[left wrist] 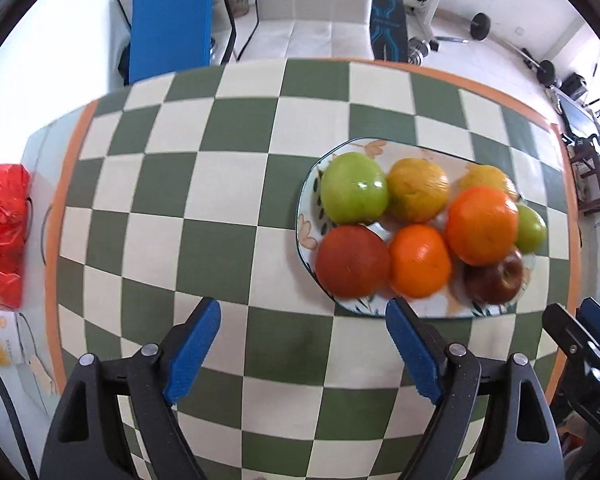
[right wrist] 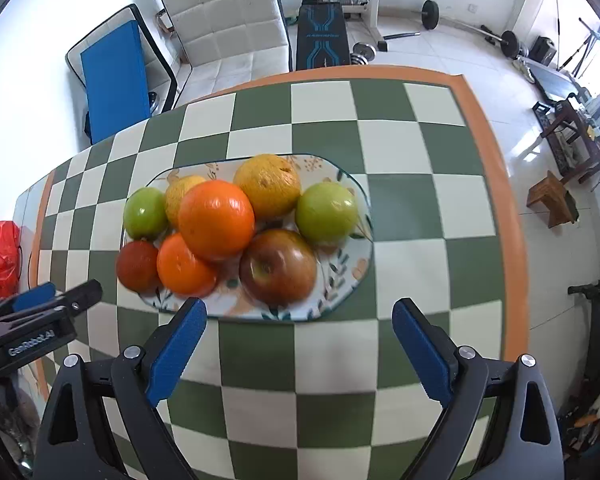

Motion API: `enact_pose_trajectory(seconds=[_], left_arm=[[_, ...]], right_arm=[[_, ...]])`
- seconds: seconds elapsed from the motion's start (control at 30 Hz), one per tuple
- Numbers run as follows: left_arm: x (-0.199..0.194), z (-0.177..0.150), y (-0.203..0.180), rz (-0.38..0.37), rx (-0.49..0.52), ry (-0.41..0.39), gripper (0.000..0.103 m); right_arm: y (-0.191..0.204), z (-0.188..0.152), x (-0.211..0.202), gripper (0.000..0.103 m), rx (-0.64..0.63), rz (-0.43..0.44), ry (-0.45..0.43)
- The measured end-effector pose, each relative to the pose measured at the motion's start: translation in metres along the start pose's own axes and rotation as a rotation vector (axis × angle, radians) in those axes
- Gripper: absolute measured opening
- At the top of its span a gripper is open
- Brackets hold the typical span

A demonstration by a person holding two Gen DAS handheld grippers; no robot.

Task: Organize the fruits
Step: 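Lift both open grippers away from the plate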

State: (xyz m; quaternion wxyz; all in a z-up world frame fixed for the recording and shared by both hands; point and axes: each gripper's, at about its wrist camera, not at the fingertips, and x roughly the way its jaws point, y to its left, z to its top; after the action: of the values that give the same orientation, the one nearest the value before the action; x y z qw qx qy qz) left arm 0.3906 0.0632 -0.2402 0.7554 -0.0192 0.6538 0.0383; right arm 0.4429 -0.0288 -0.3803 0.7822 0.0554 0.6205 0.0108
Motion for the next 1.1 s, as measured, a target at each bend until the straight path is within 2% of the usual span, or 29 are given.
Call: enact_pose_trajectory(seconds=[0.27,0.53,0.63,1.1], left_arm=[[-0.059,-0.030,-0.010,-0.014,0.041,-0.117,0.084],[-0.113,-0.062,-0.014,-0.043,0.059,-0.220,0.084],[-0.130,-0.075,-0.016,-0.032,0.076,-0.262,0.084],[-0.211,-0.119,-0.013,-0.075,0.087,-0.401,0.084]], right_arm=[[-0.007,-0.032,-0.059,0.096,-0.013,-0.016,-0.106],[-0.003,-0.062,-0.124,0.096,-0.032,0.010,-0.201],[0.000,-0.074,-0.150,0.096,-0.042,0.010,-0.244],[0.007,-0.120,-0.248,0.096,-0.054,0.040,-0.377]])
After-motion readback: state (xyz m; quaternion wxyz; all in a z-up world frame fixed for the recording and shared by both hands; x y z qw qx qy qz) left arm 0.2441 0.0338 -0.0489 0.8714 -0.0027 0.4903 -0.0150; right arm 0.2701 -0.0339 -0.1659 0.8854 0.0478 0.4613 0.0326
